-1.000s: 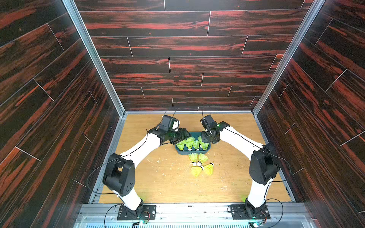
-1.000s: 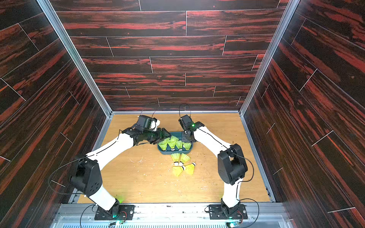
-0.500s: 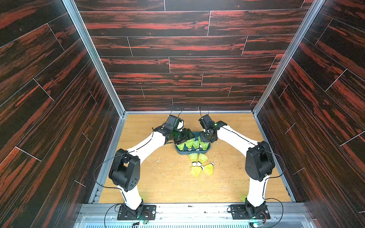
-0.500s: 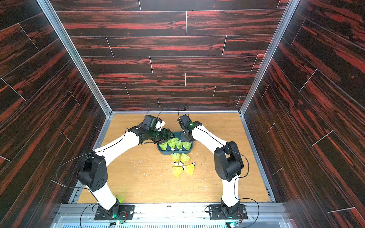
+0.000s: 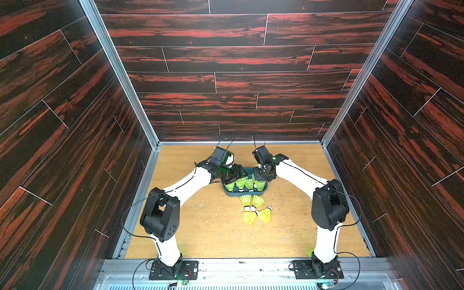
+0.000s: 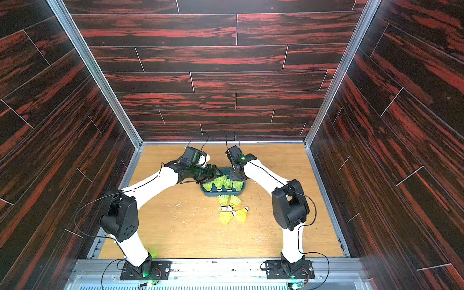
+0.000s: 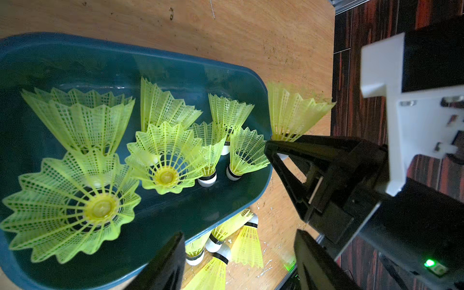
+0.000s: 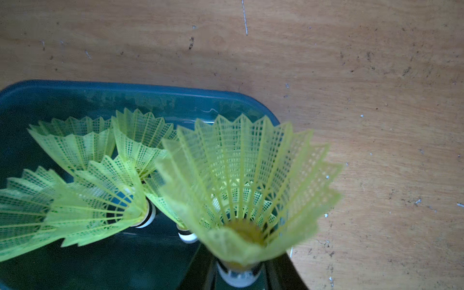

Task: Put the shuttlecocks into the storage box
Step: Place the shuttlecock in the storage box.

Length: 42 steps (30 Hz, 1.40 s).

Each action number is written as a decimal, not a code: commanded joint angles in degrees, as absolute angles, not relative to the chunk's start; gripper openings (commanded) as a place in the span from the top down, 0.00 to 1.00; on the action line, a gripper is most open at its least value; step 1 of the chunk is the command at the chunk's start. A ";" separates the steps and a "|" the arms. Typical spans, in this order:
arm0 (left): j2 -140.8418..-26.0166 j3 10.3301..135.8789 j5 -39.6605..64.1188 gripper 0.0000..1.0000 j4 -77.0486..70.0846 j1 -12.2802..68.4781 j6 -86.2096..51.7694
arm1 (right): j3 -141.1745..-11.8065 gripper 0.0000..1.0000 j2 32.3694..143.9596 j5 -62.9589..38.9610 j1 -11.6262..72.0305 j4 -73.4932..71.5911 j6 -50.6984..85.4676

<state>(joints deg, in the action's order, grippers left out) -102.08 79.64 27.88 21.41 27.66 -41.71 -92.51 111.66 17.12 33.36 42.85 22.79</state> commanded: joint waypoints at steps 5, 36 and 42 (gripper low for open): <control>-102.48 80.77 27.51 0.28 22.19 27.79 -40.53 | -92.43 0.55 112.81 16.55 33.23 44.34 22.07; -96.27 76.35 25.16 0.28 24.08 28.55 -37.79 | -86.04 0.36 96.22 16.87 33.23 45.48 24.96; -92.33 71.47 24.70 0.28 22.99 29.65 -39.53 | -78.56 0.37 90.08 14.90 33.36 43.89 25.92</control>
<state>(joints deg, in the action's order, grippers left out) -95.88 73.47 25.71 22.68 28.91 -39.20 -81.23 92.53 16.45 33.36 44.45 24.71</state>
